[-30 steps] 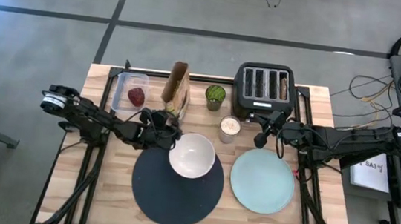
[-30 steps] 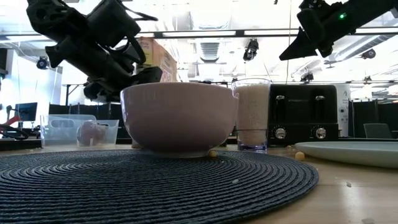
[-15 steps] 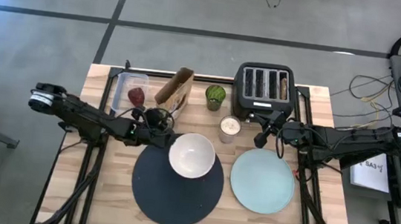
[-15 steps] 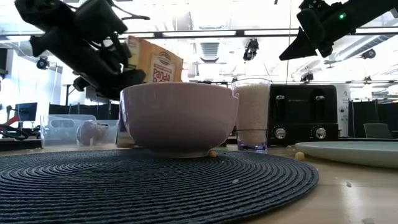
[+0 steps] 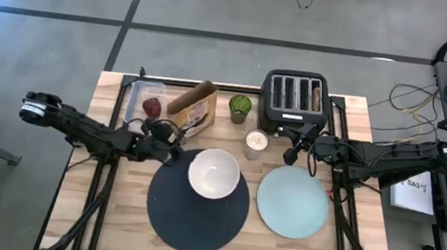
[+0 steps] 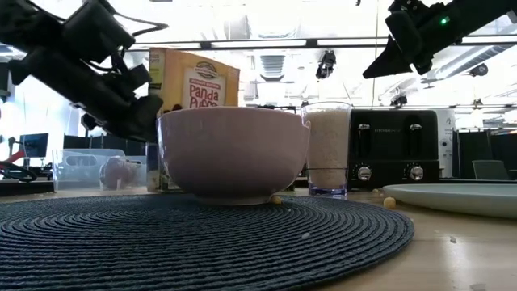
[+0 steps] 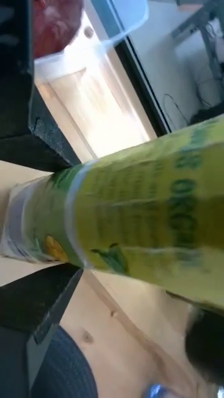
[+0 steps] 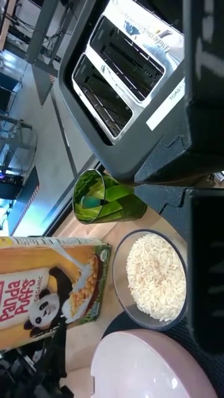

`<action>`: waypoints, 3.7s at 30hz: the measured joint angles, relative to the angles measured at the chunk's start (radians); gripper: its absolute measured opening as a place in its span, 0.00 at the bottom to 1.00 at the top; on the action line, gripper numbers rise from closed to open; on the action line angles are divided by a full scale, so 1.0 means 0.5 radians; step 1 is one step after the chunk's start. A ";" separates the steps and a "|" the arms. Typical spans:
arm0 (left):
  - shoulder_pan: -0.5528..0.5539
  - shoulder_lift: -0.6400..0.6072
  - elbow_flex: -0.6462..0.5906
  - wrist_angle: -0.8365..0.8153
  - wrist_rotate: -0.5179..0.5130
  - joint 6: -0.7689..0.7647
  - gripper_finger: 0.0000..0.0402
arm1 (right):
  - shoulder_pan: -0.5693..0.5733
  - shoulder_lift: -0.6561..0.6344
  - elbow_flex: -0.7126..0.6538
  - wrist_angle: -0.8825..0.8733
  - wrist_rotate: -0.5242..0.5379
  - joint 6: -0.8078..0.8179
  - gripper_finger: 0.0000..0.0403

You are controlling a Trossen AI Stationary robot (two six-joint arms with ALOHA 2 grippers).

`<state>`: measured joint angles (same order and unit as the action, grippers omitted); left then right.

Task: Arrange a breakfast setting
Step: Pour the cereal from the yellow cereal box into the white bowl

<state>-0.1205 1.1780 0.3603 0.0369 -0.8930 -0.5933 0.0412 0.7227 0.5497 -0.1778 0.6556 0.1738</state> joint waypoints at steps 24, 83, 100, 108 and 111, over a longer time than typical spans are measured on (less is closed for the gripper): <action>0.000 0.404 -0.254 0.815 -0.070 0.277 0.55 | -0.002 0.001 0.000 0.006 0.001 0.014 0.02; -0.304 -0.023 2.373 -3.151 1.212 0.422 0.15 | -0.001 0.001 0.000 -0.060 -0.024 0.001 0.02; -0.302 0.320 2.534 -3.214 1.841 0.086 0.15 | 0.000 0.001 0.000 -0.069 -0.162 -0.004 0.02; -0.303 0.227 2.364 -3.217 2.218 -0.177 0.15 | 0.000 0.001 0.000 -0.069 -0.182 -0.008 0.02; -0.301 0.192 2.326 -3.220 2.366 -0.283 0.15 | 0.000 0.000 0.000 -0.069 -0.182 -0.012 0.02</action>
<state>-0.2712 1.2742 1.5233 -1.5728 0.2900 -0.7349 0.0410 0.7227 0.5495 -0.2123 0.5644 0.1677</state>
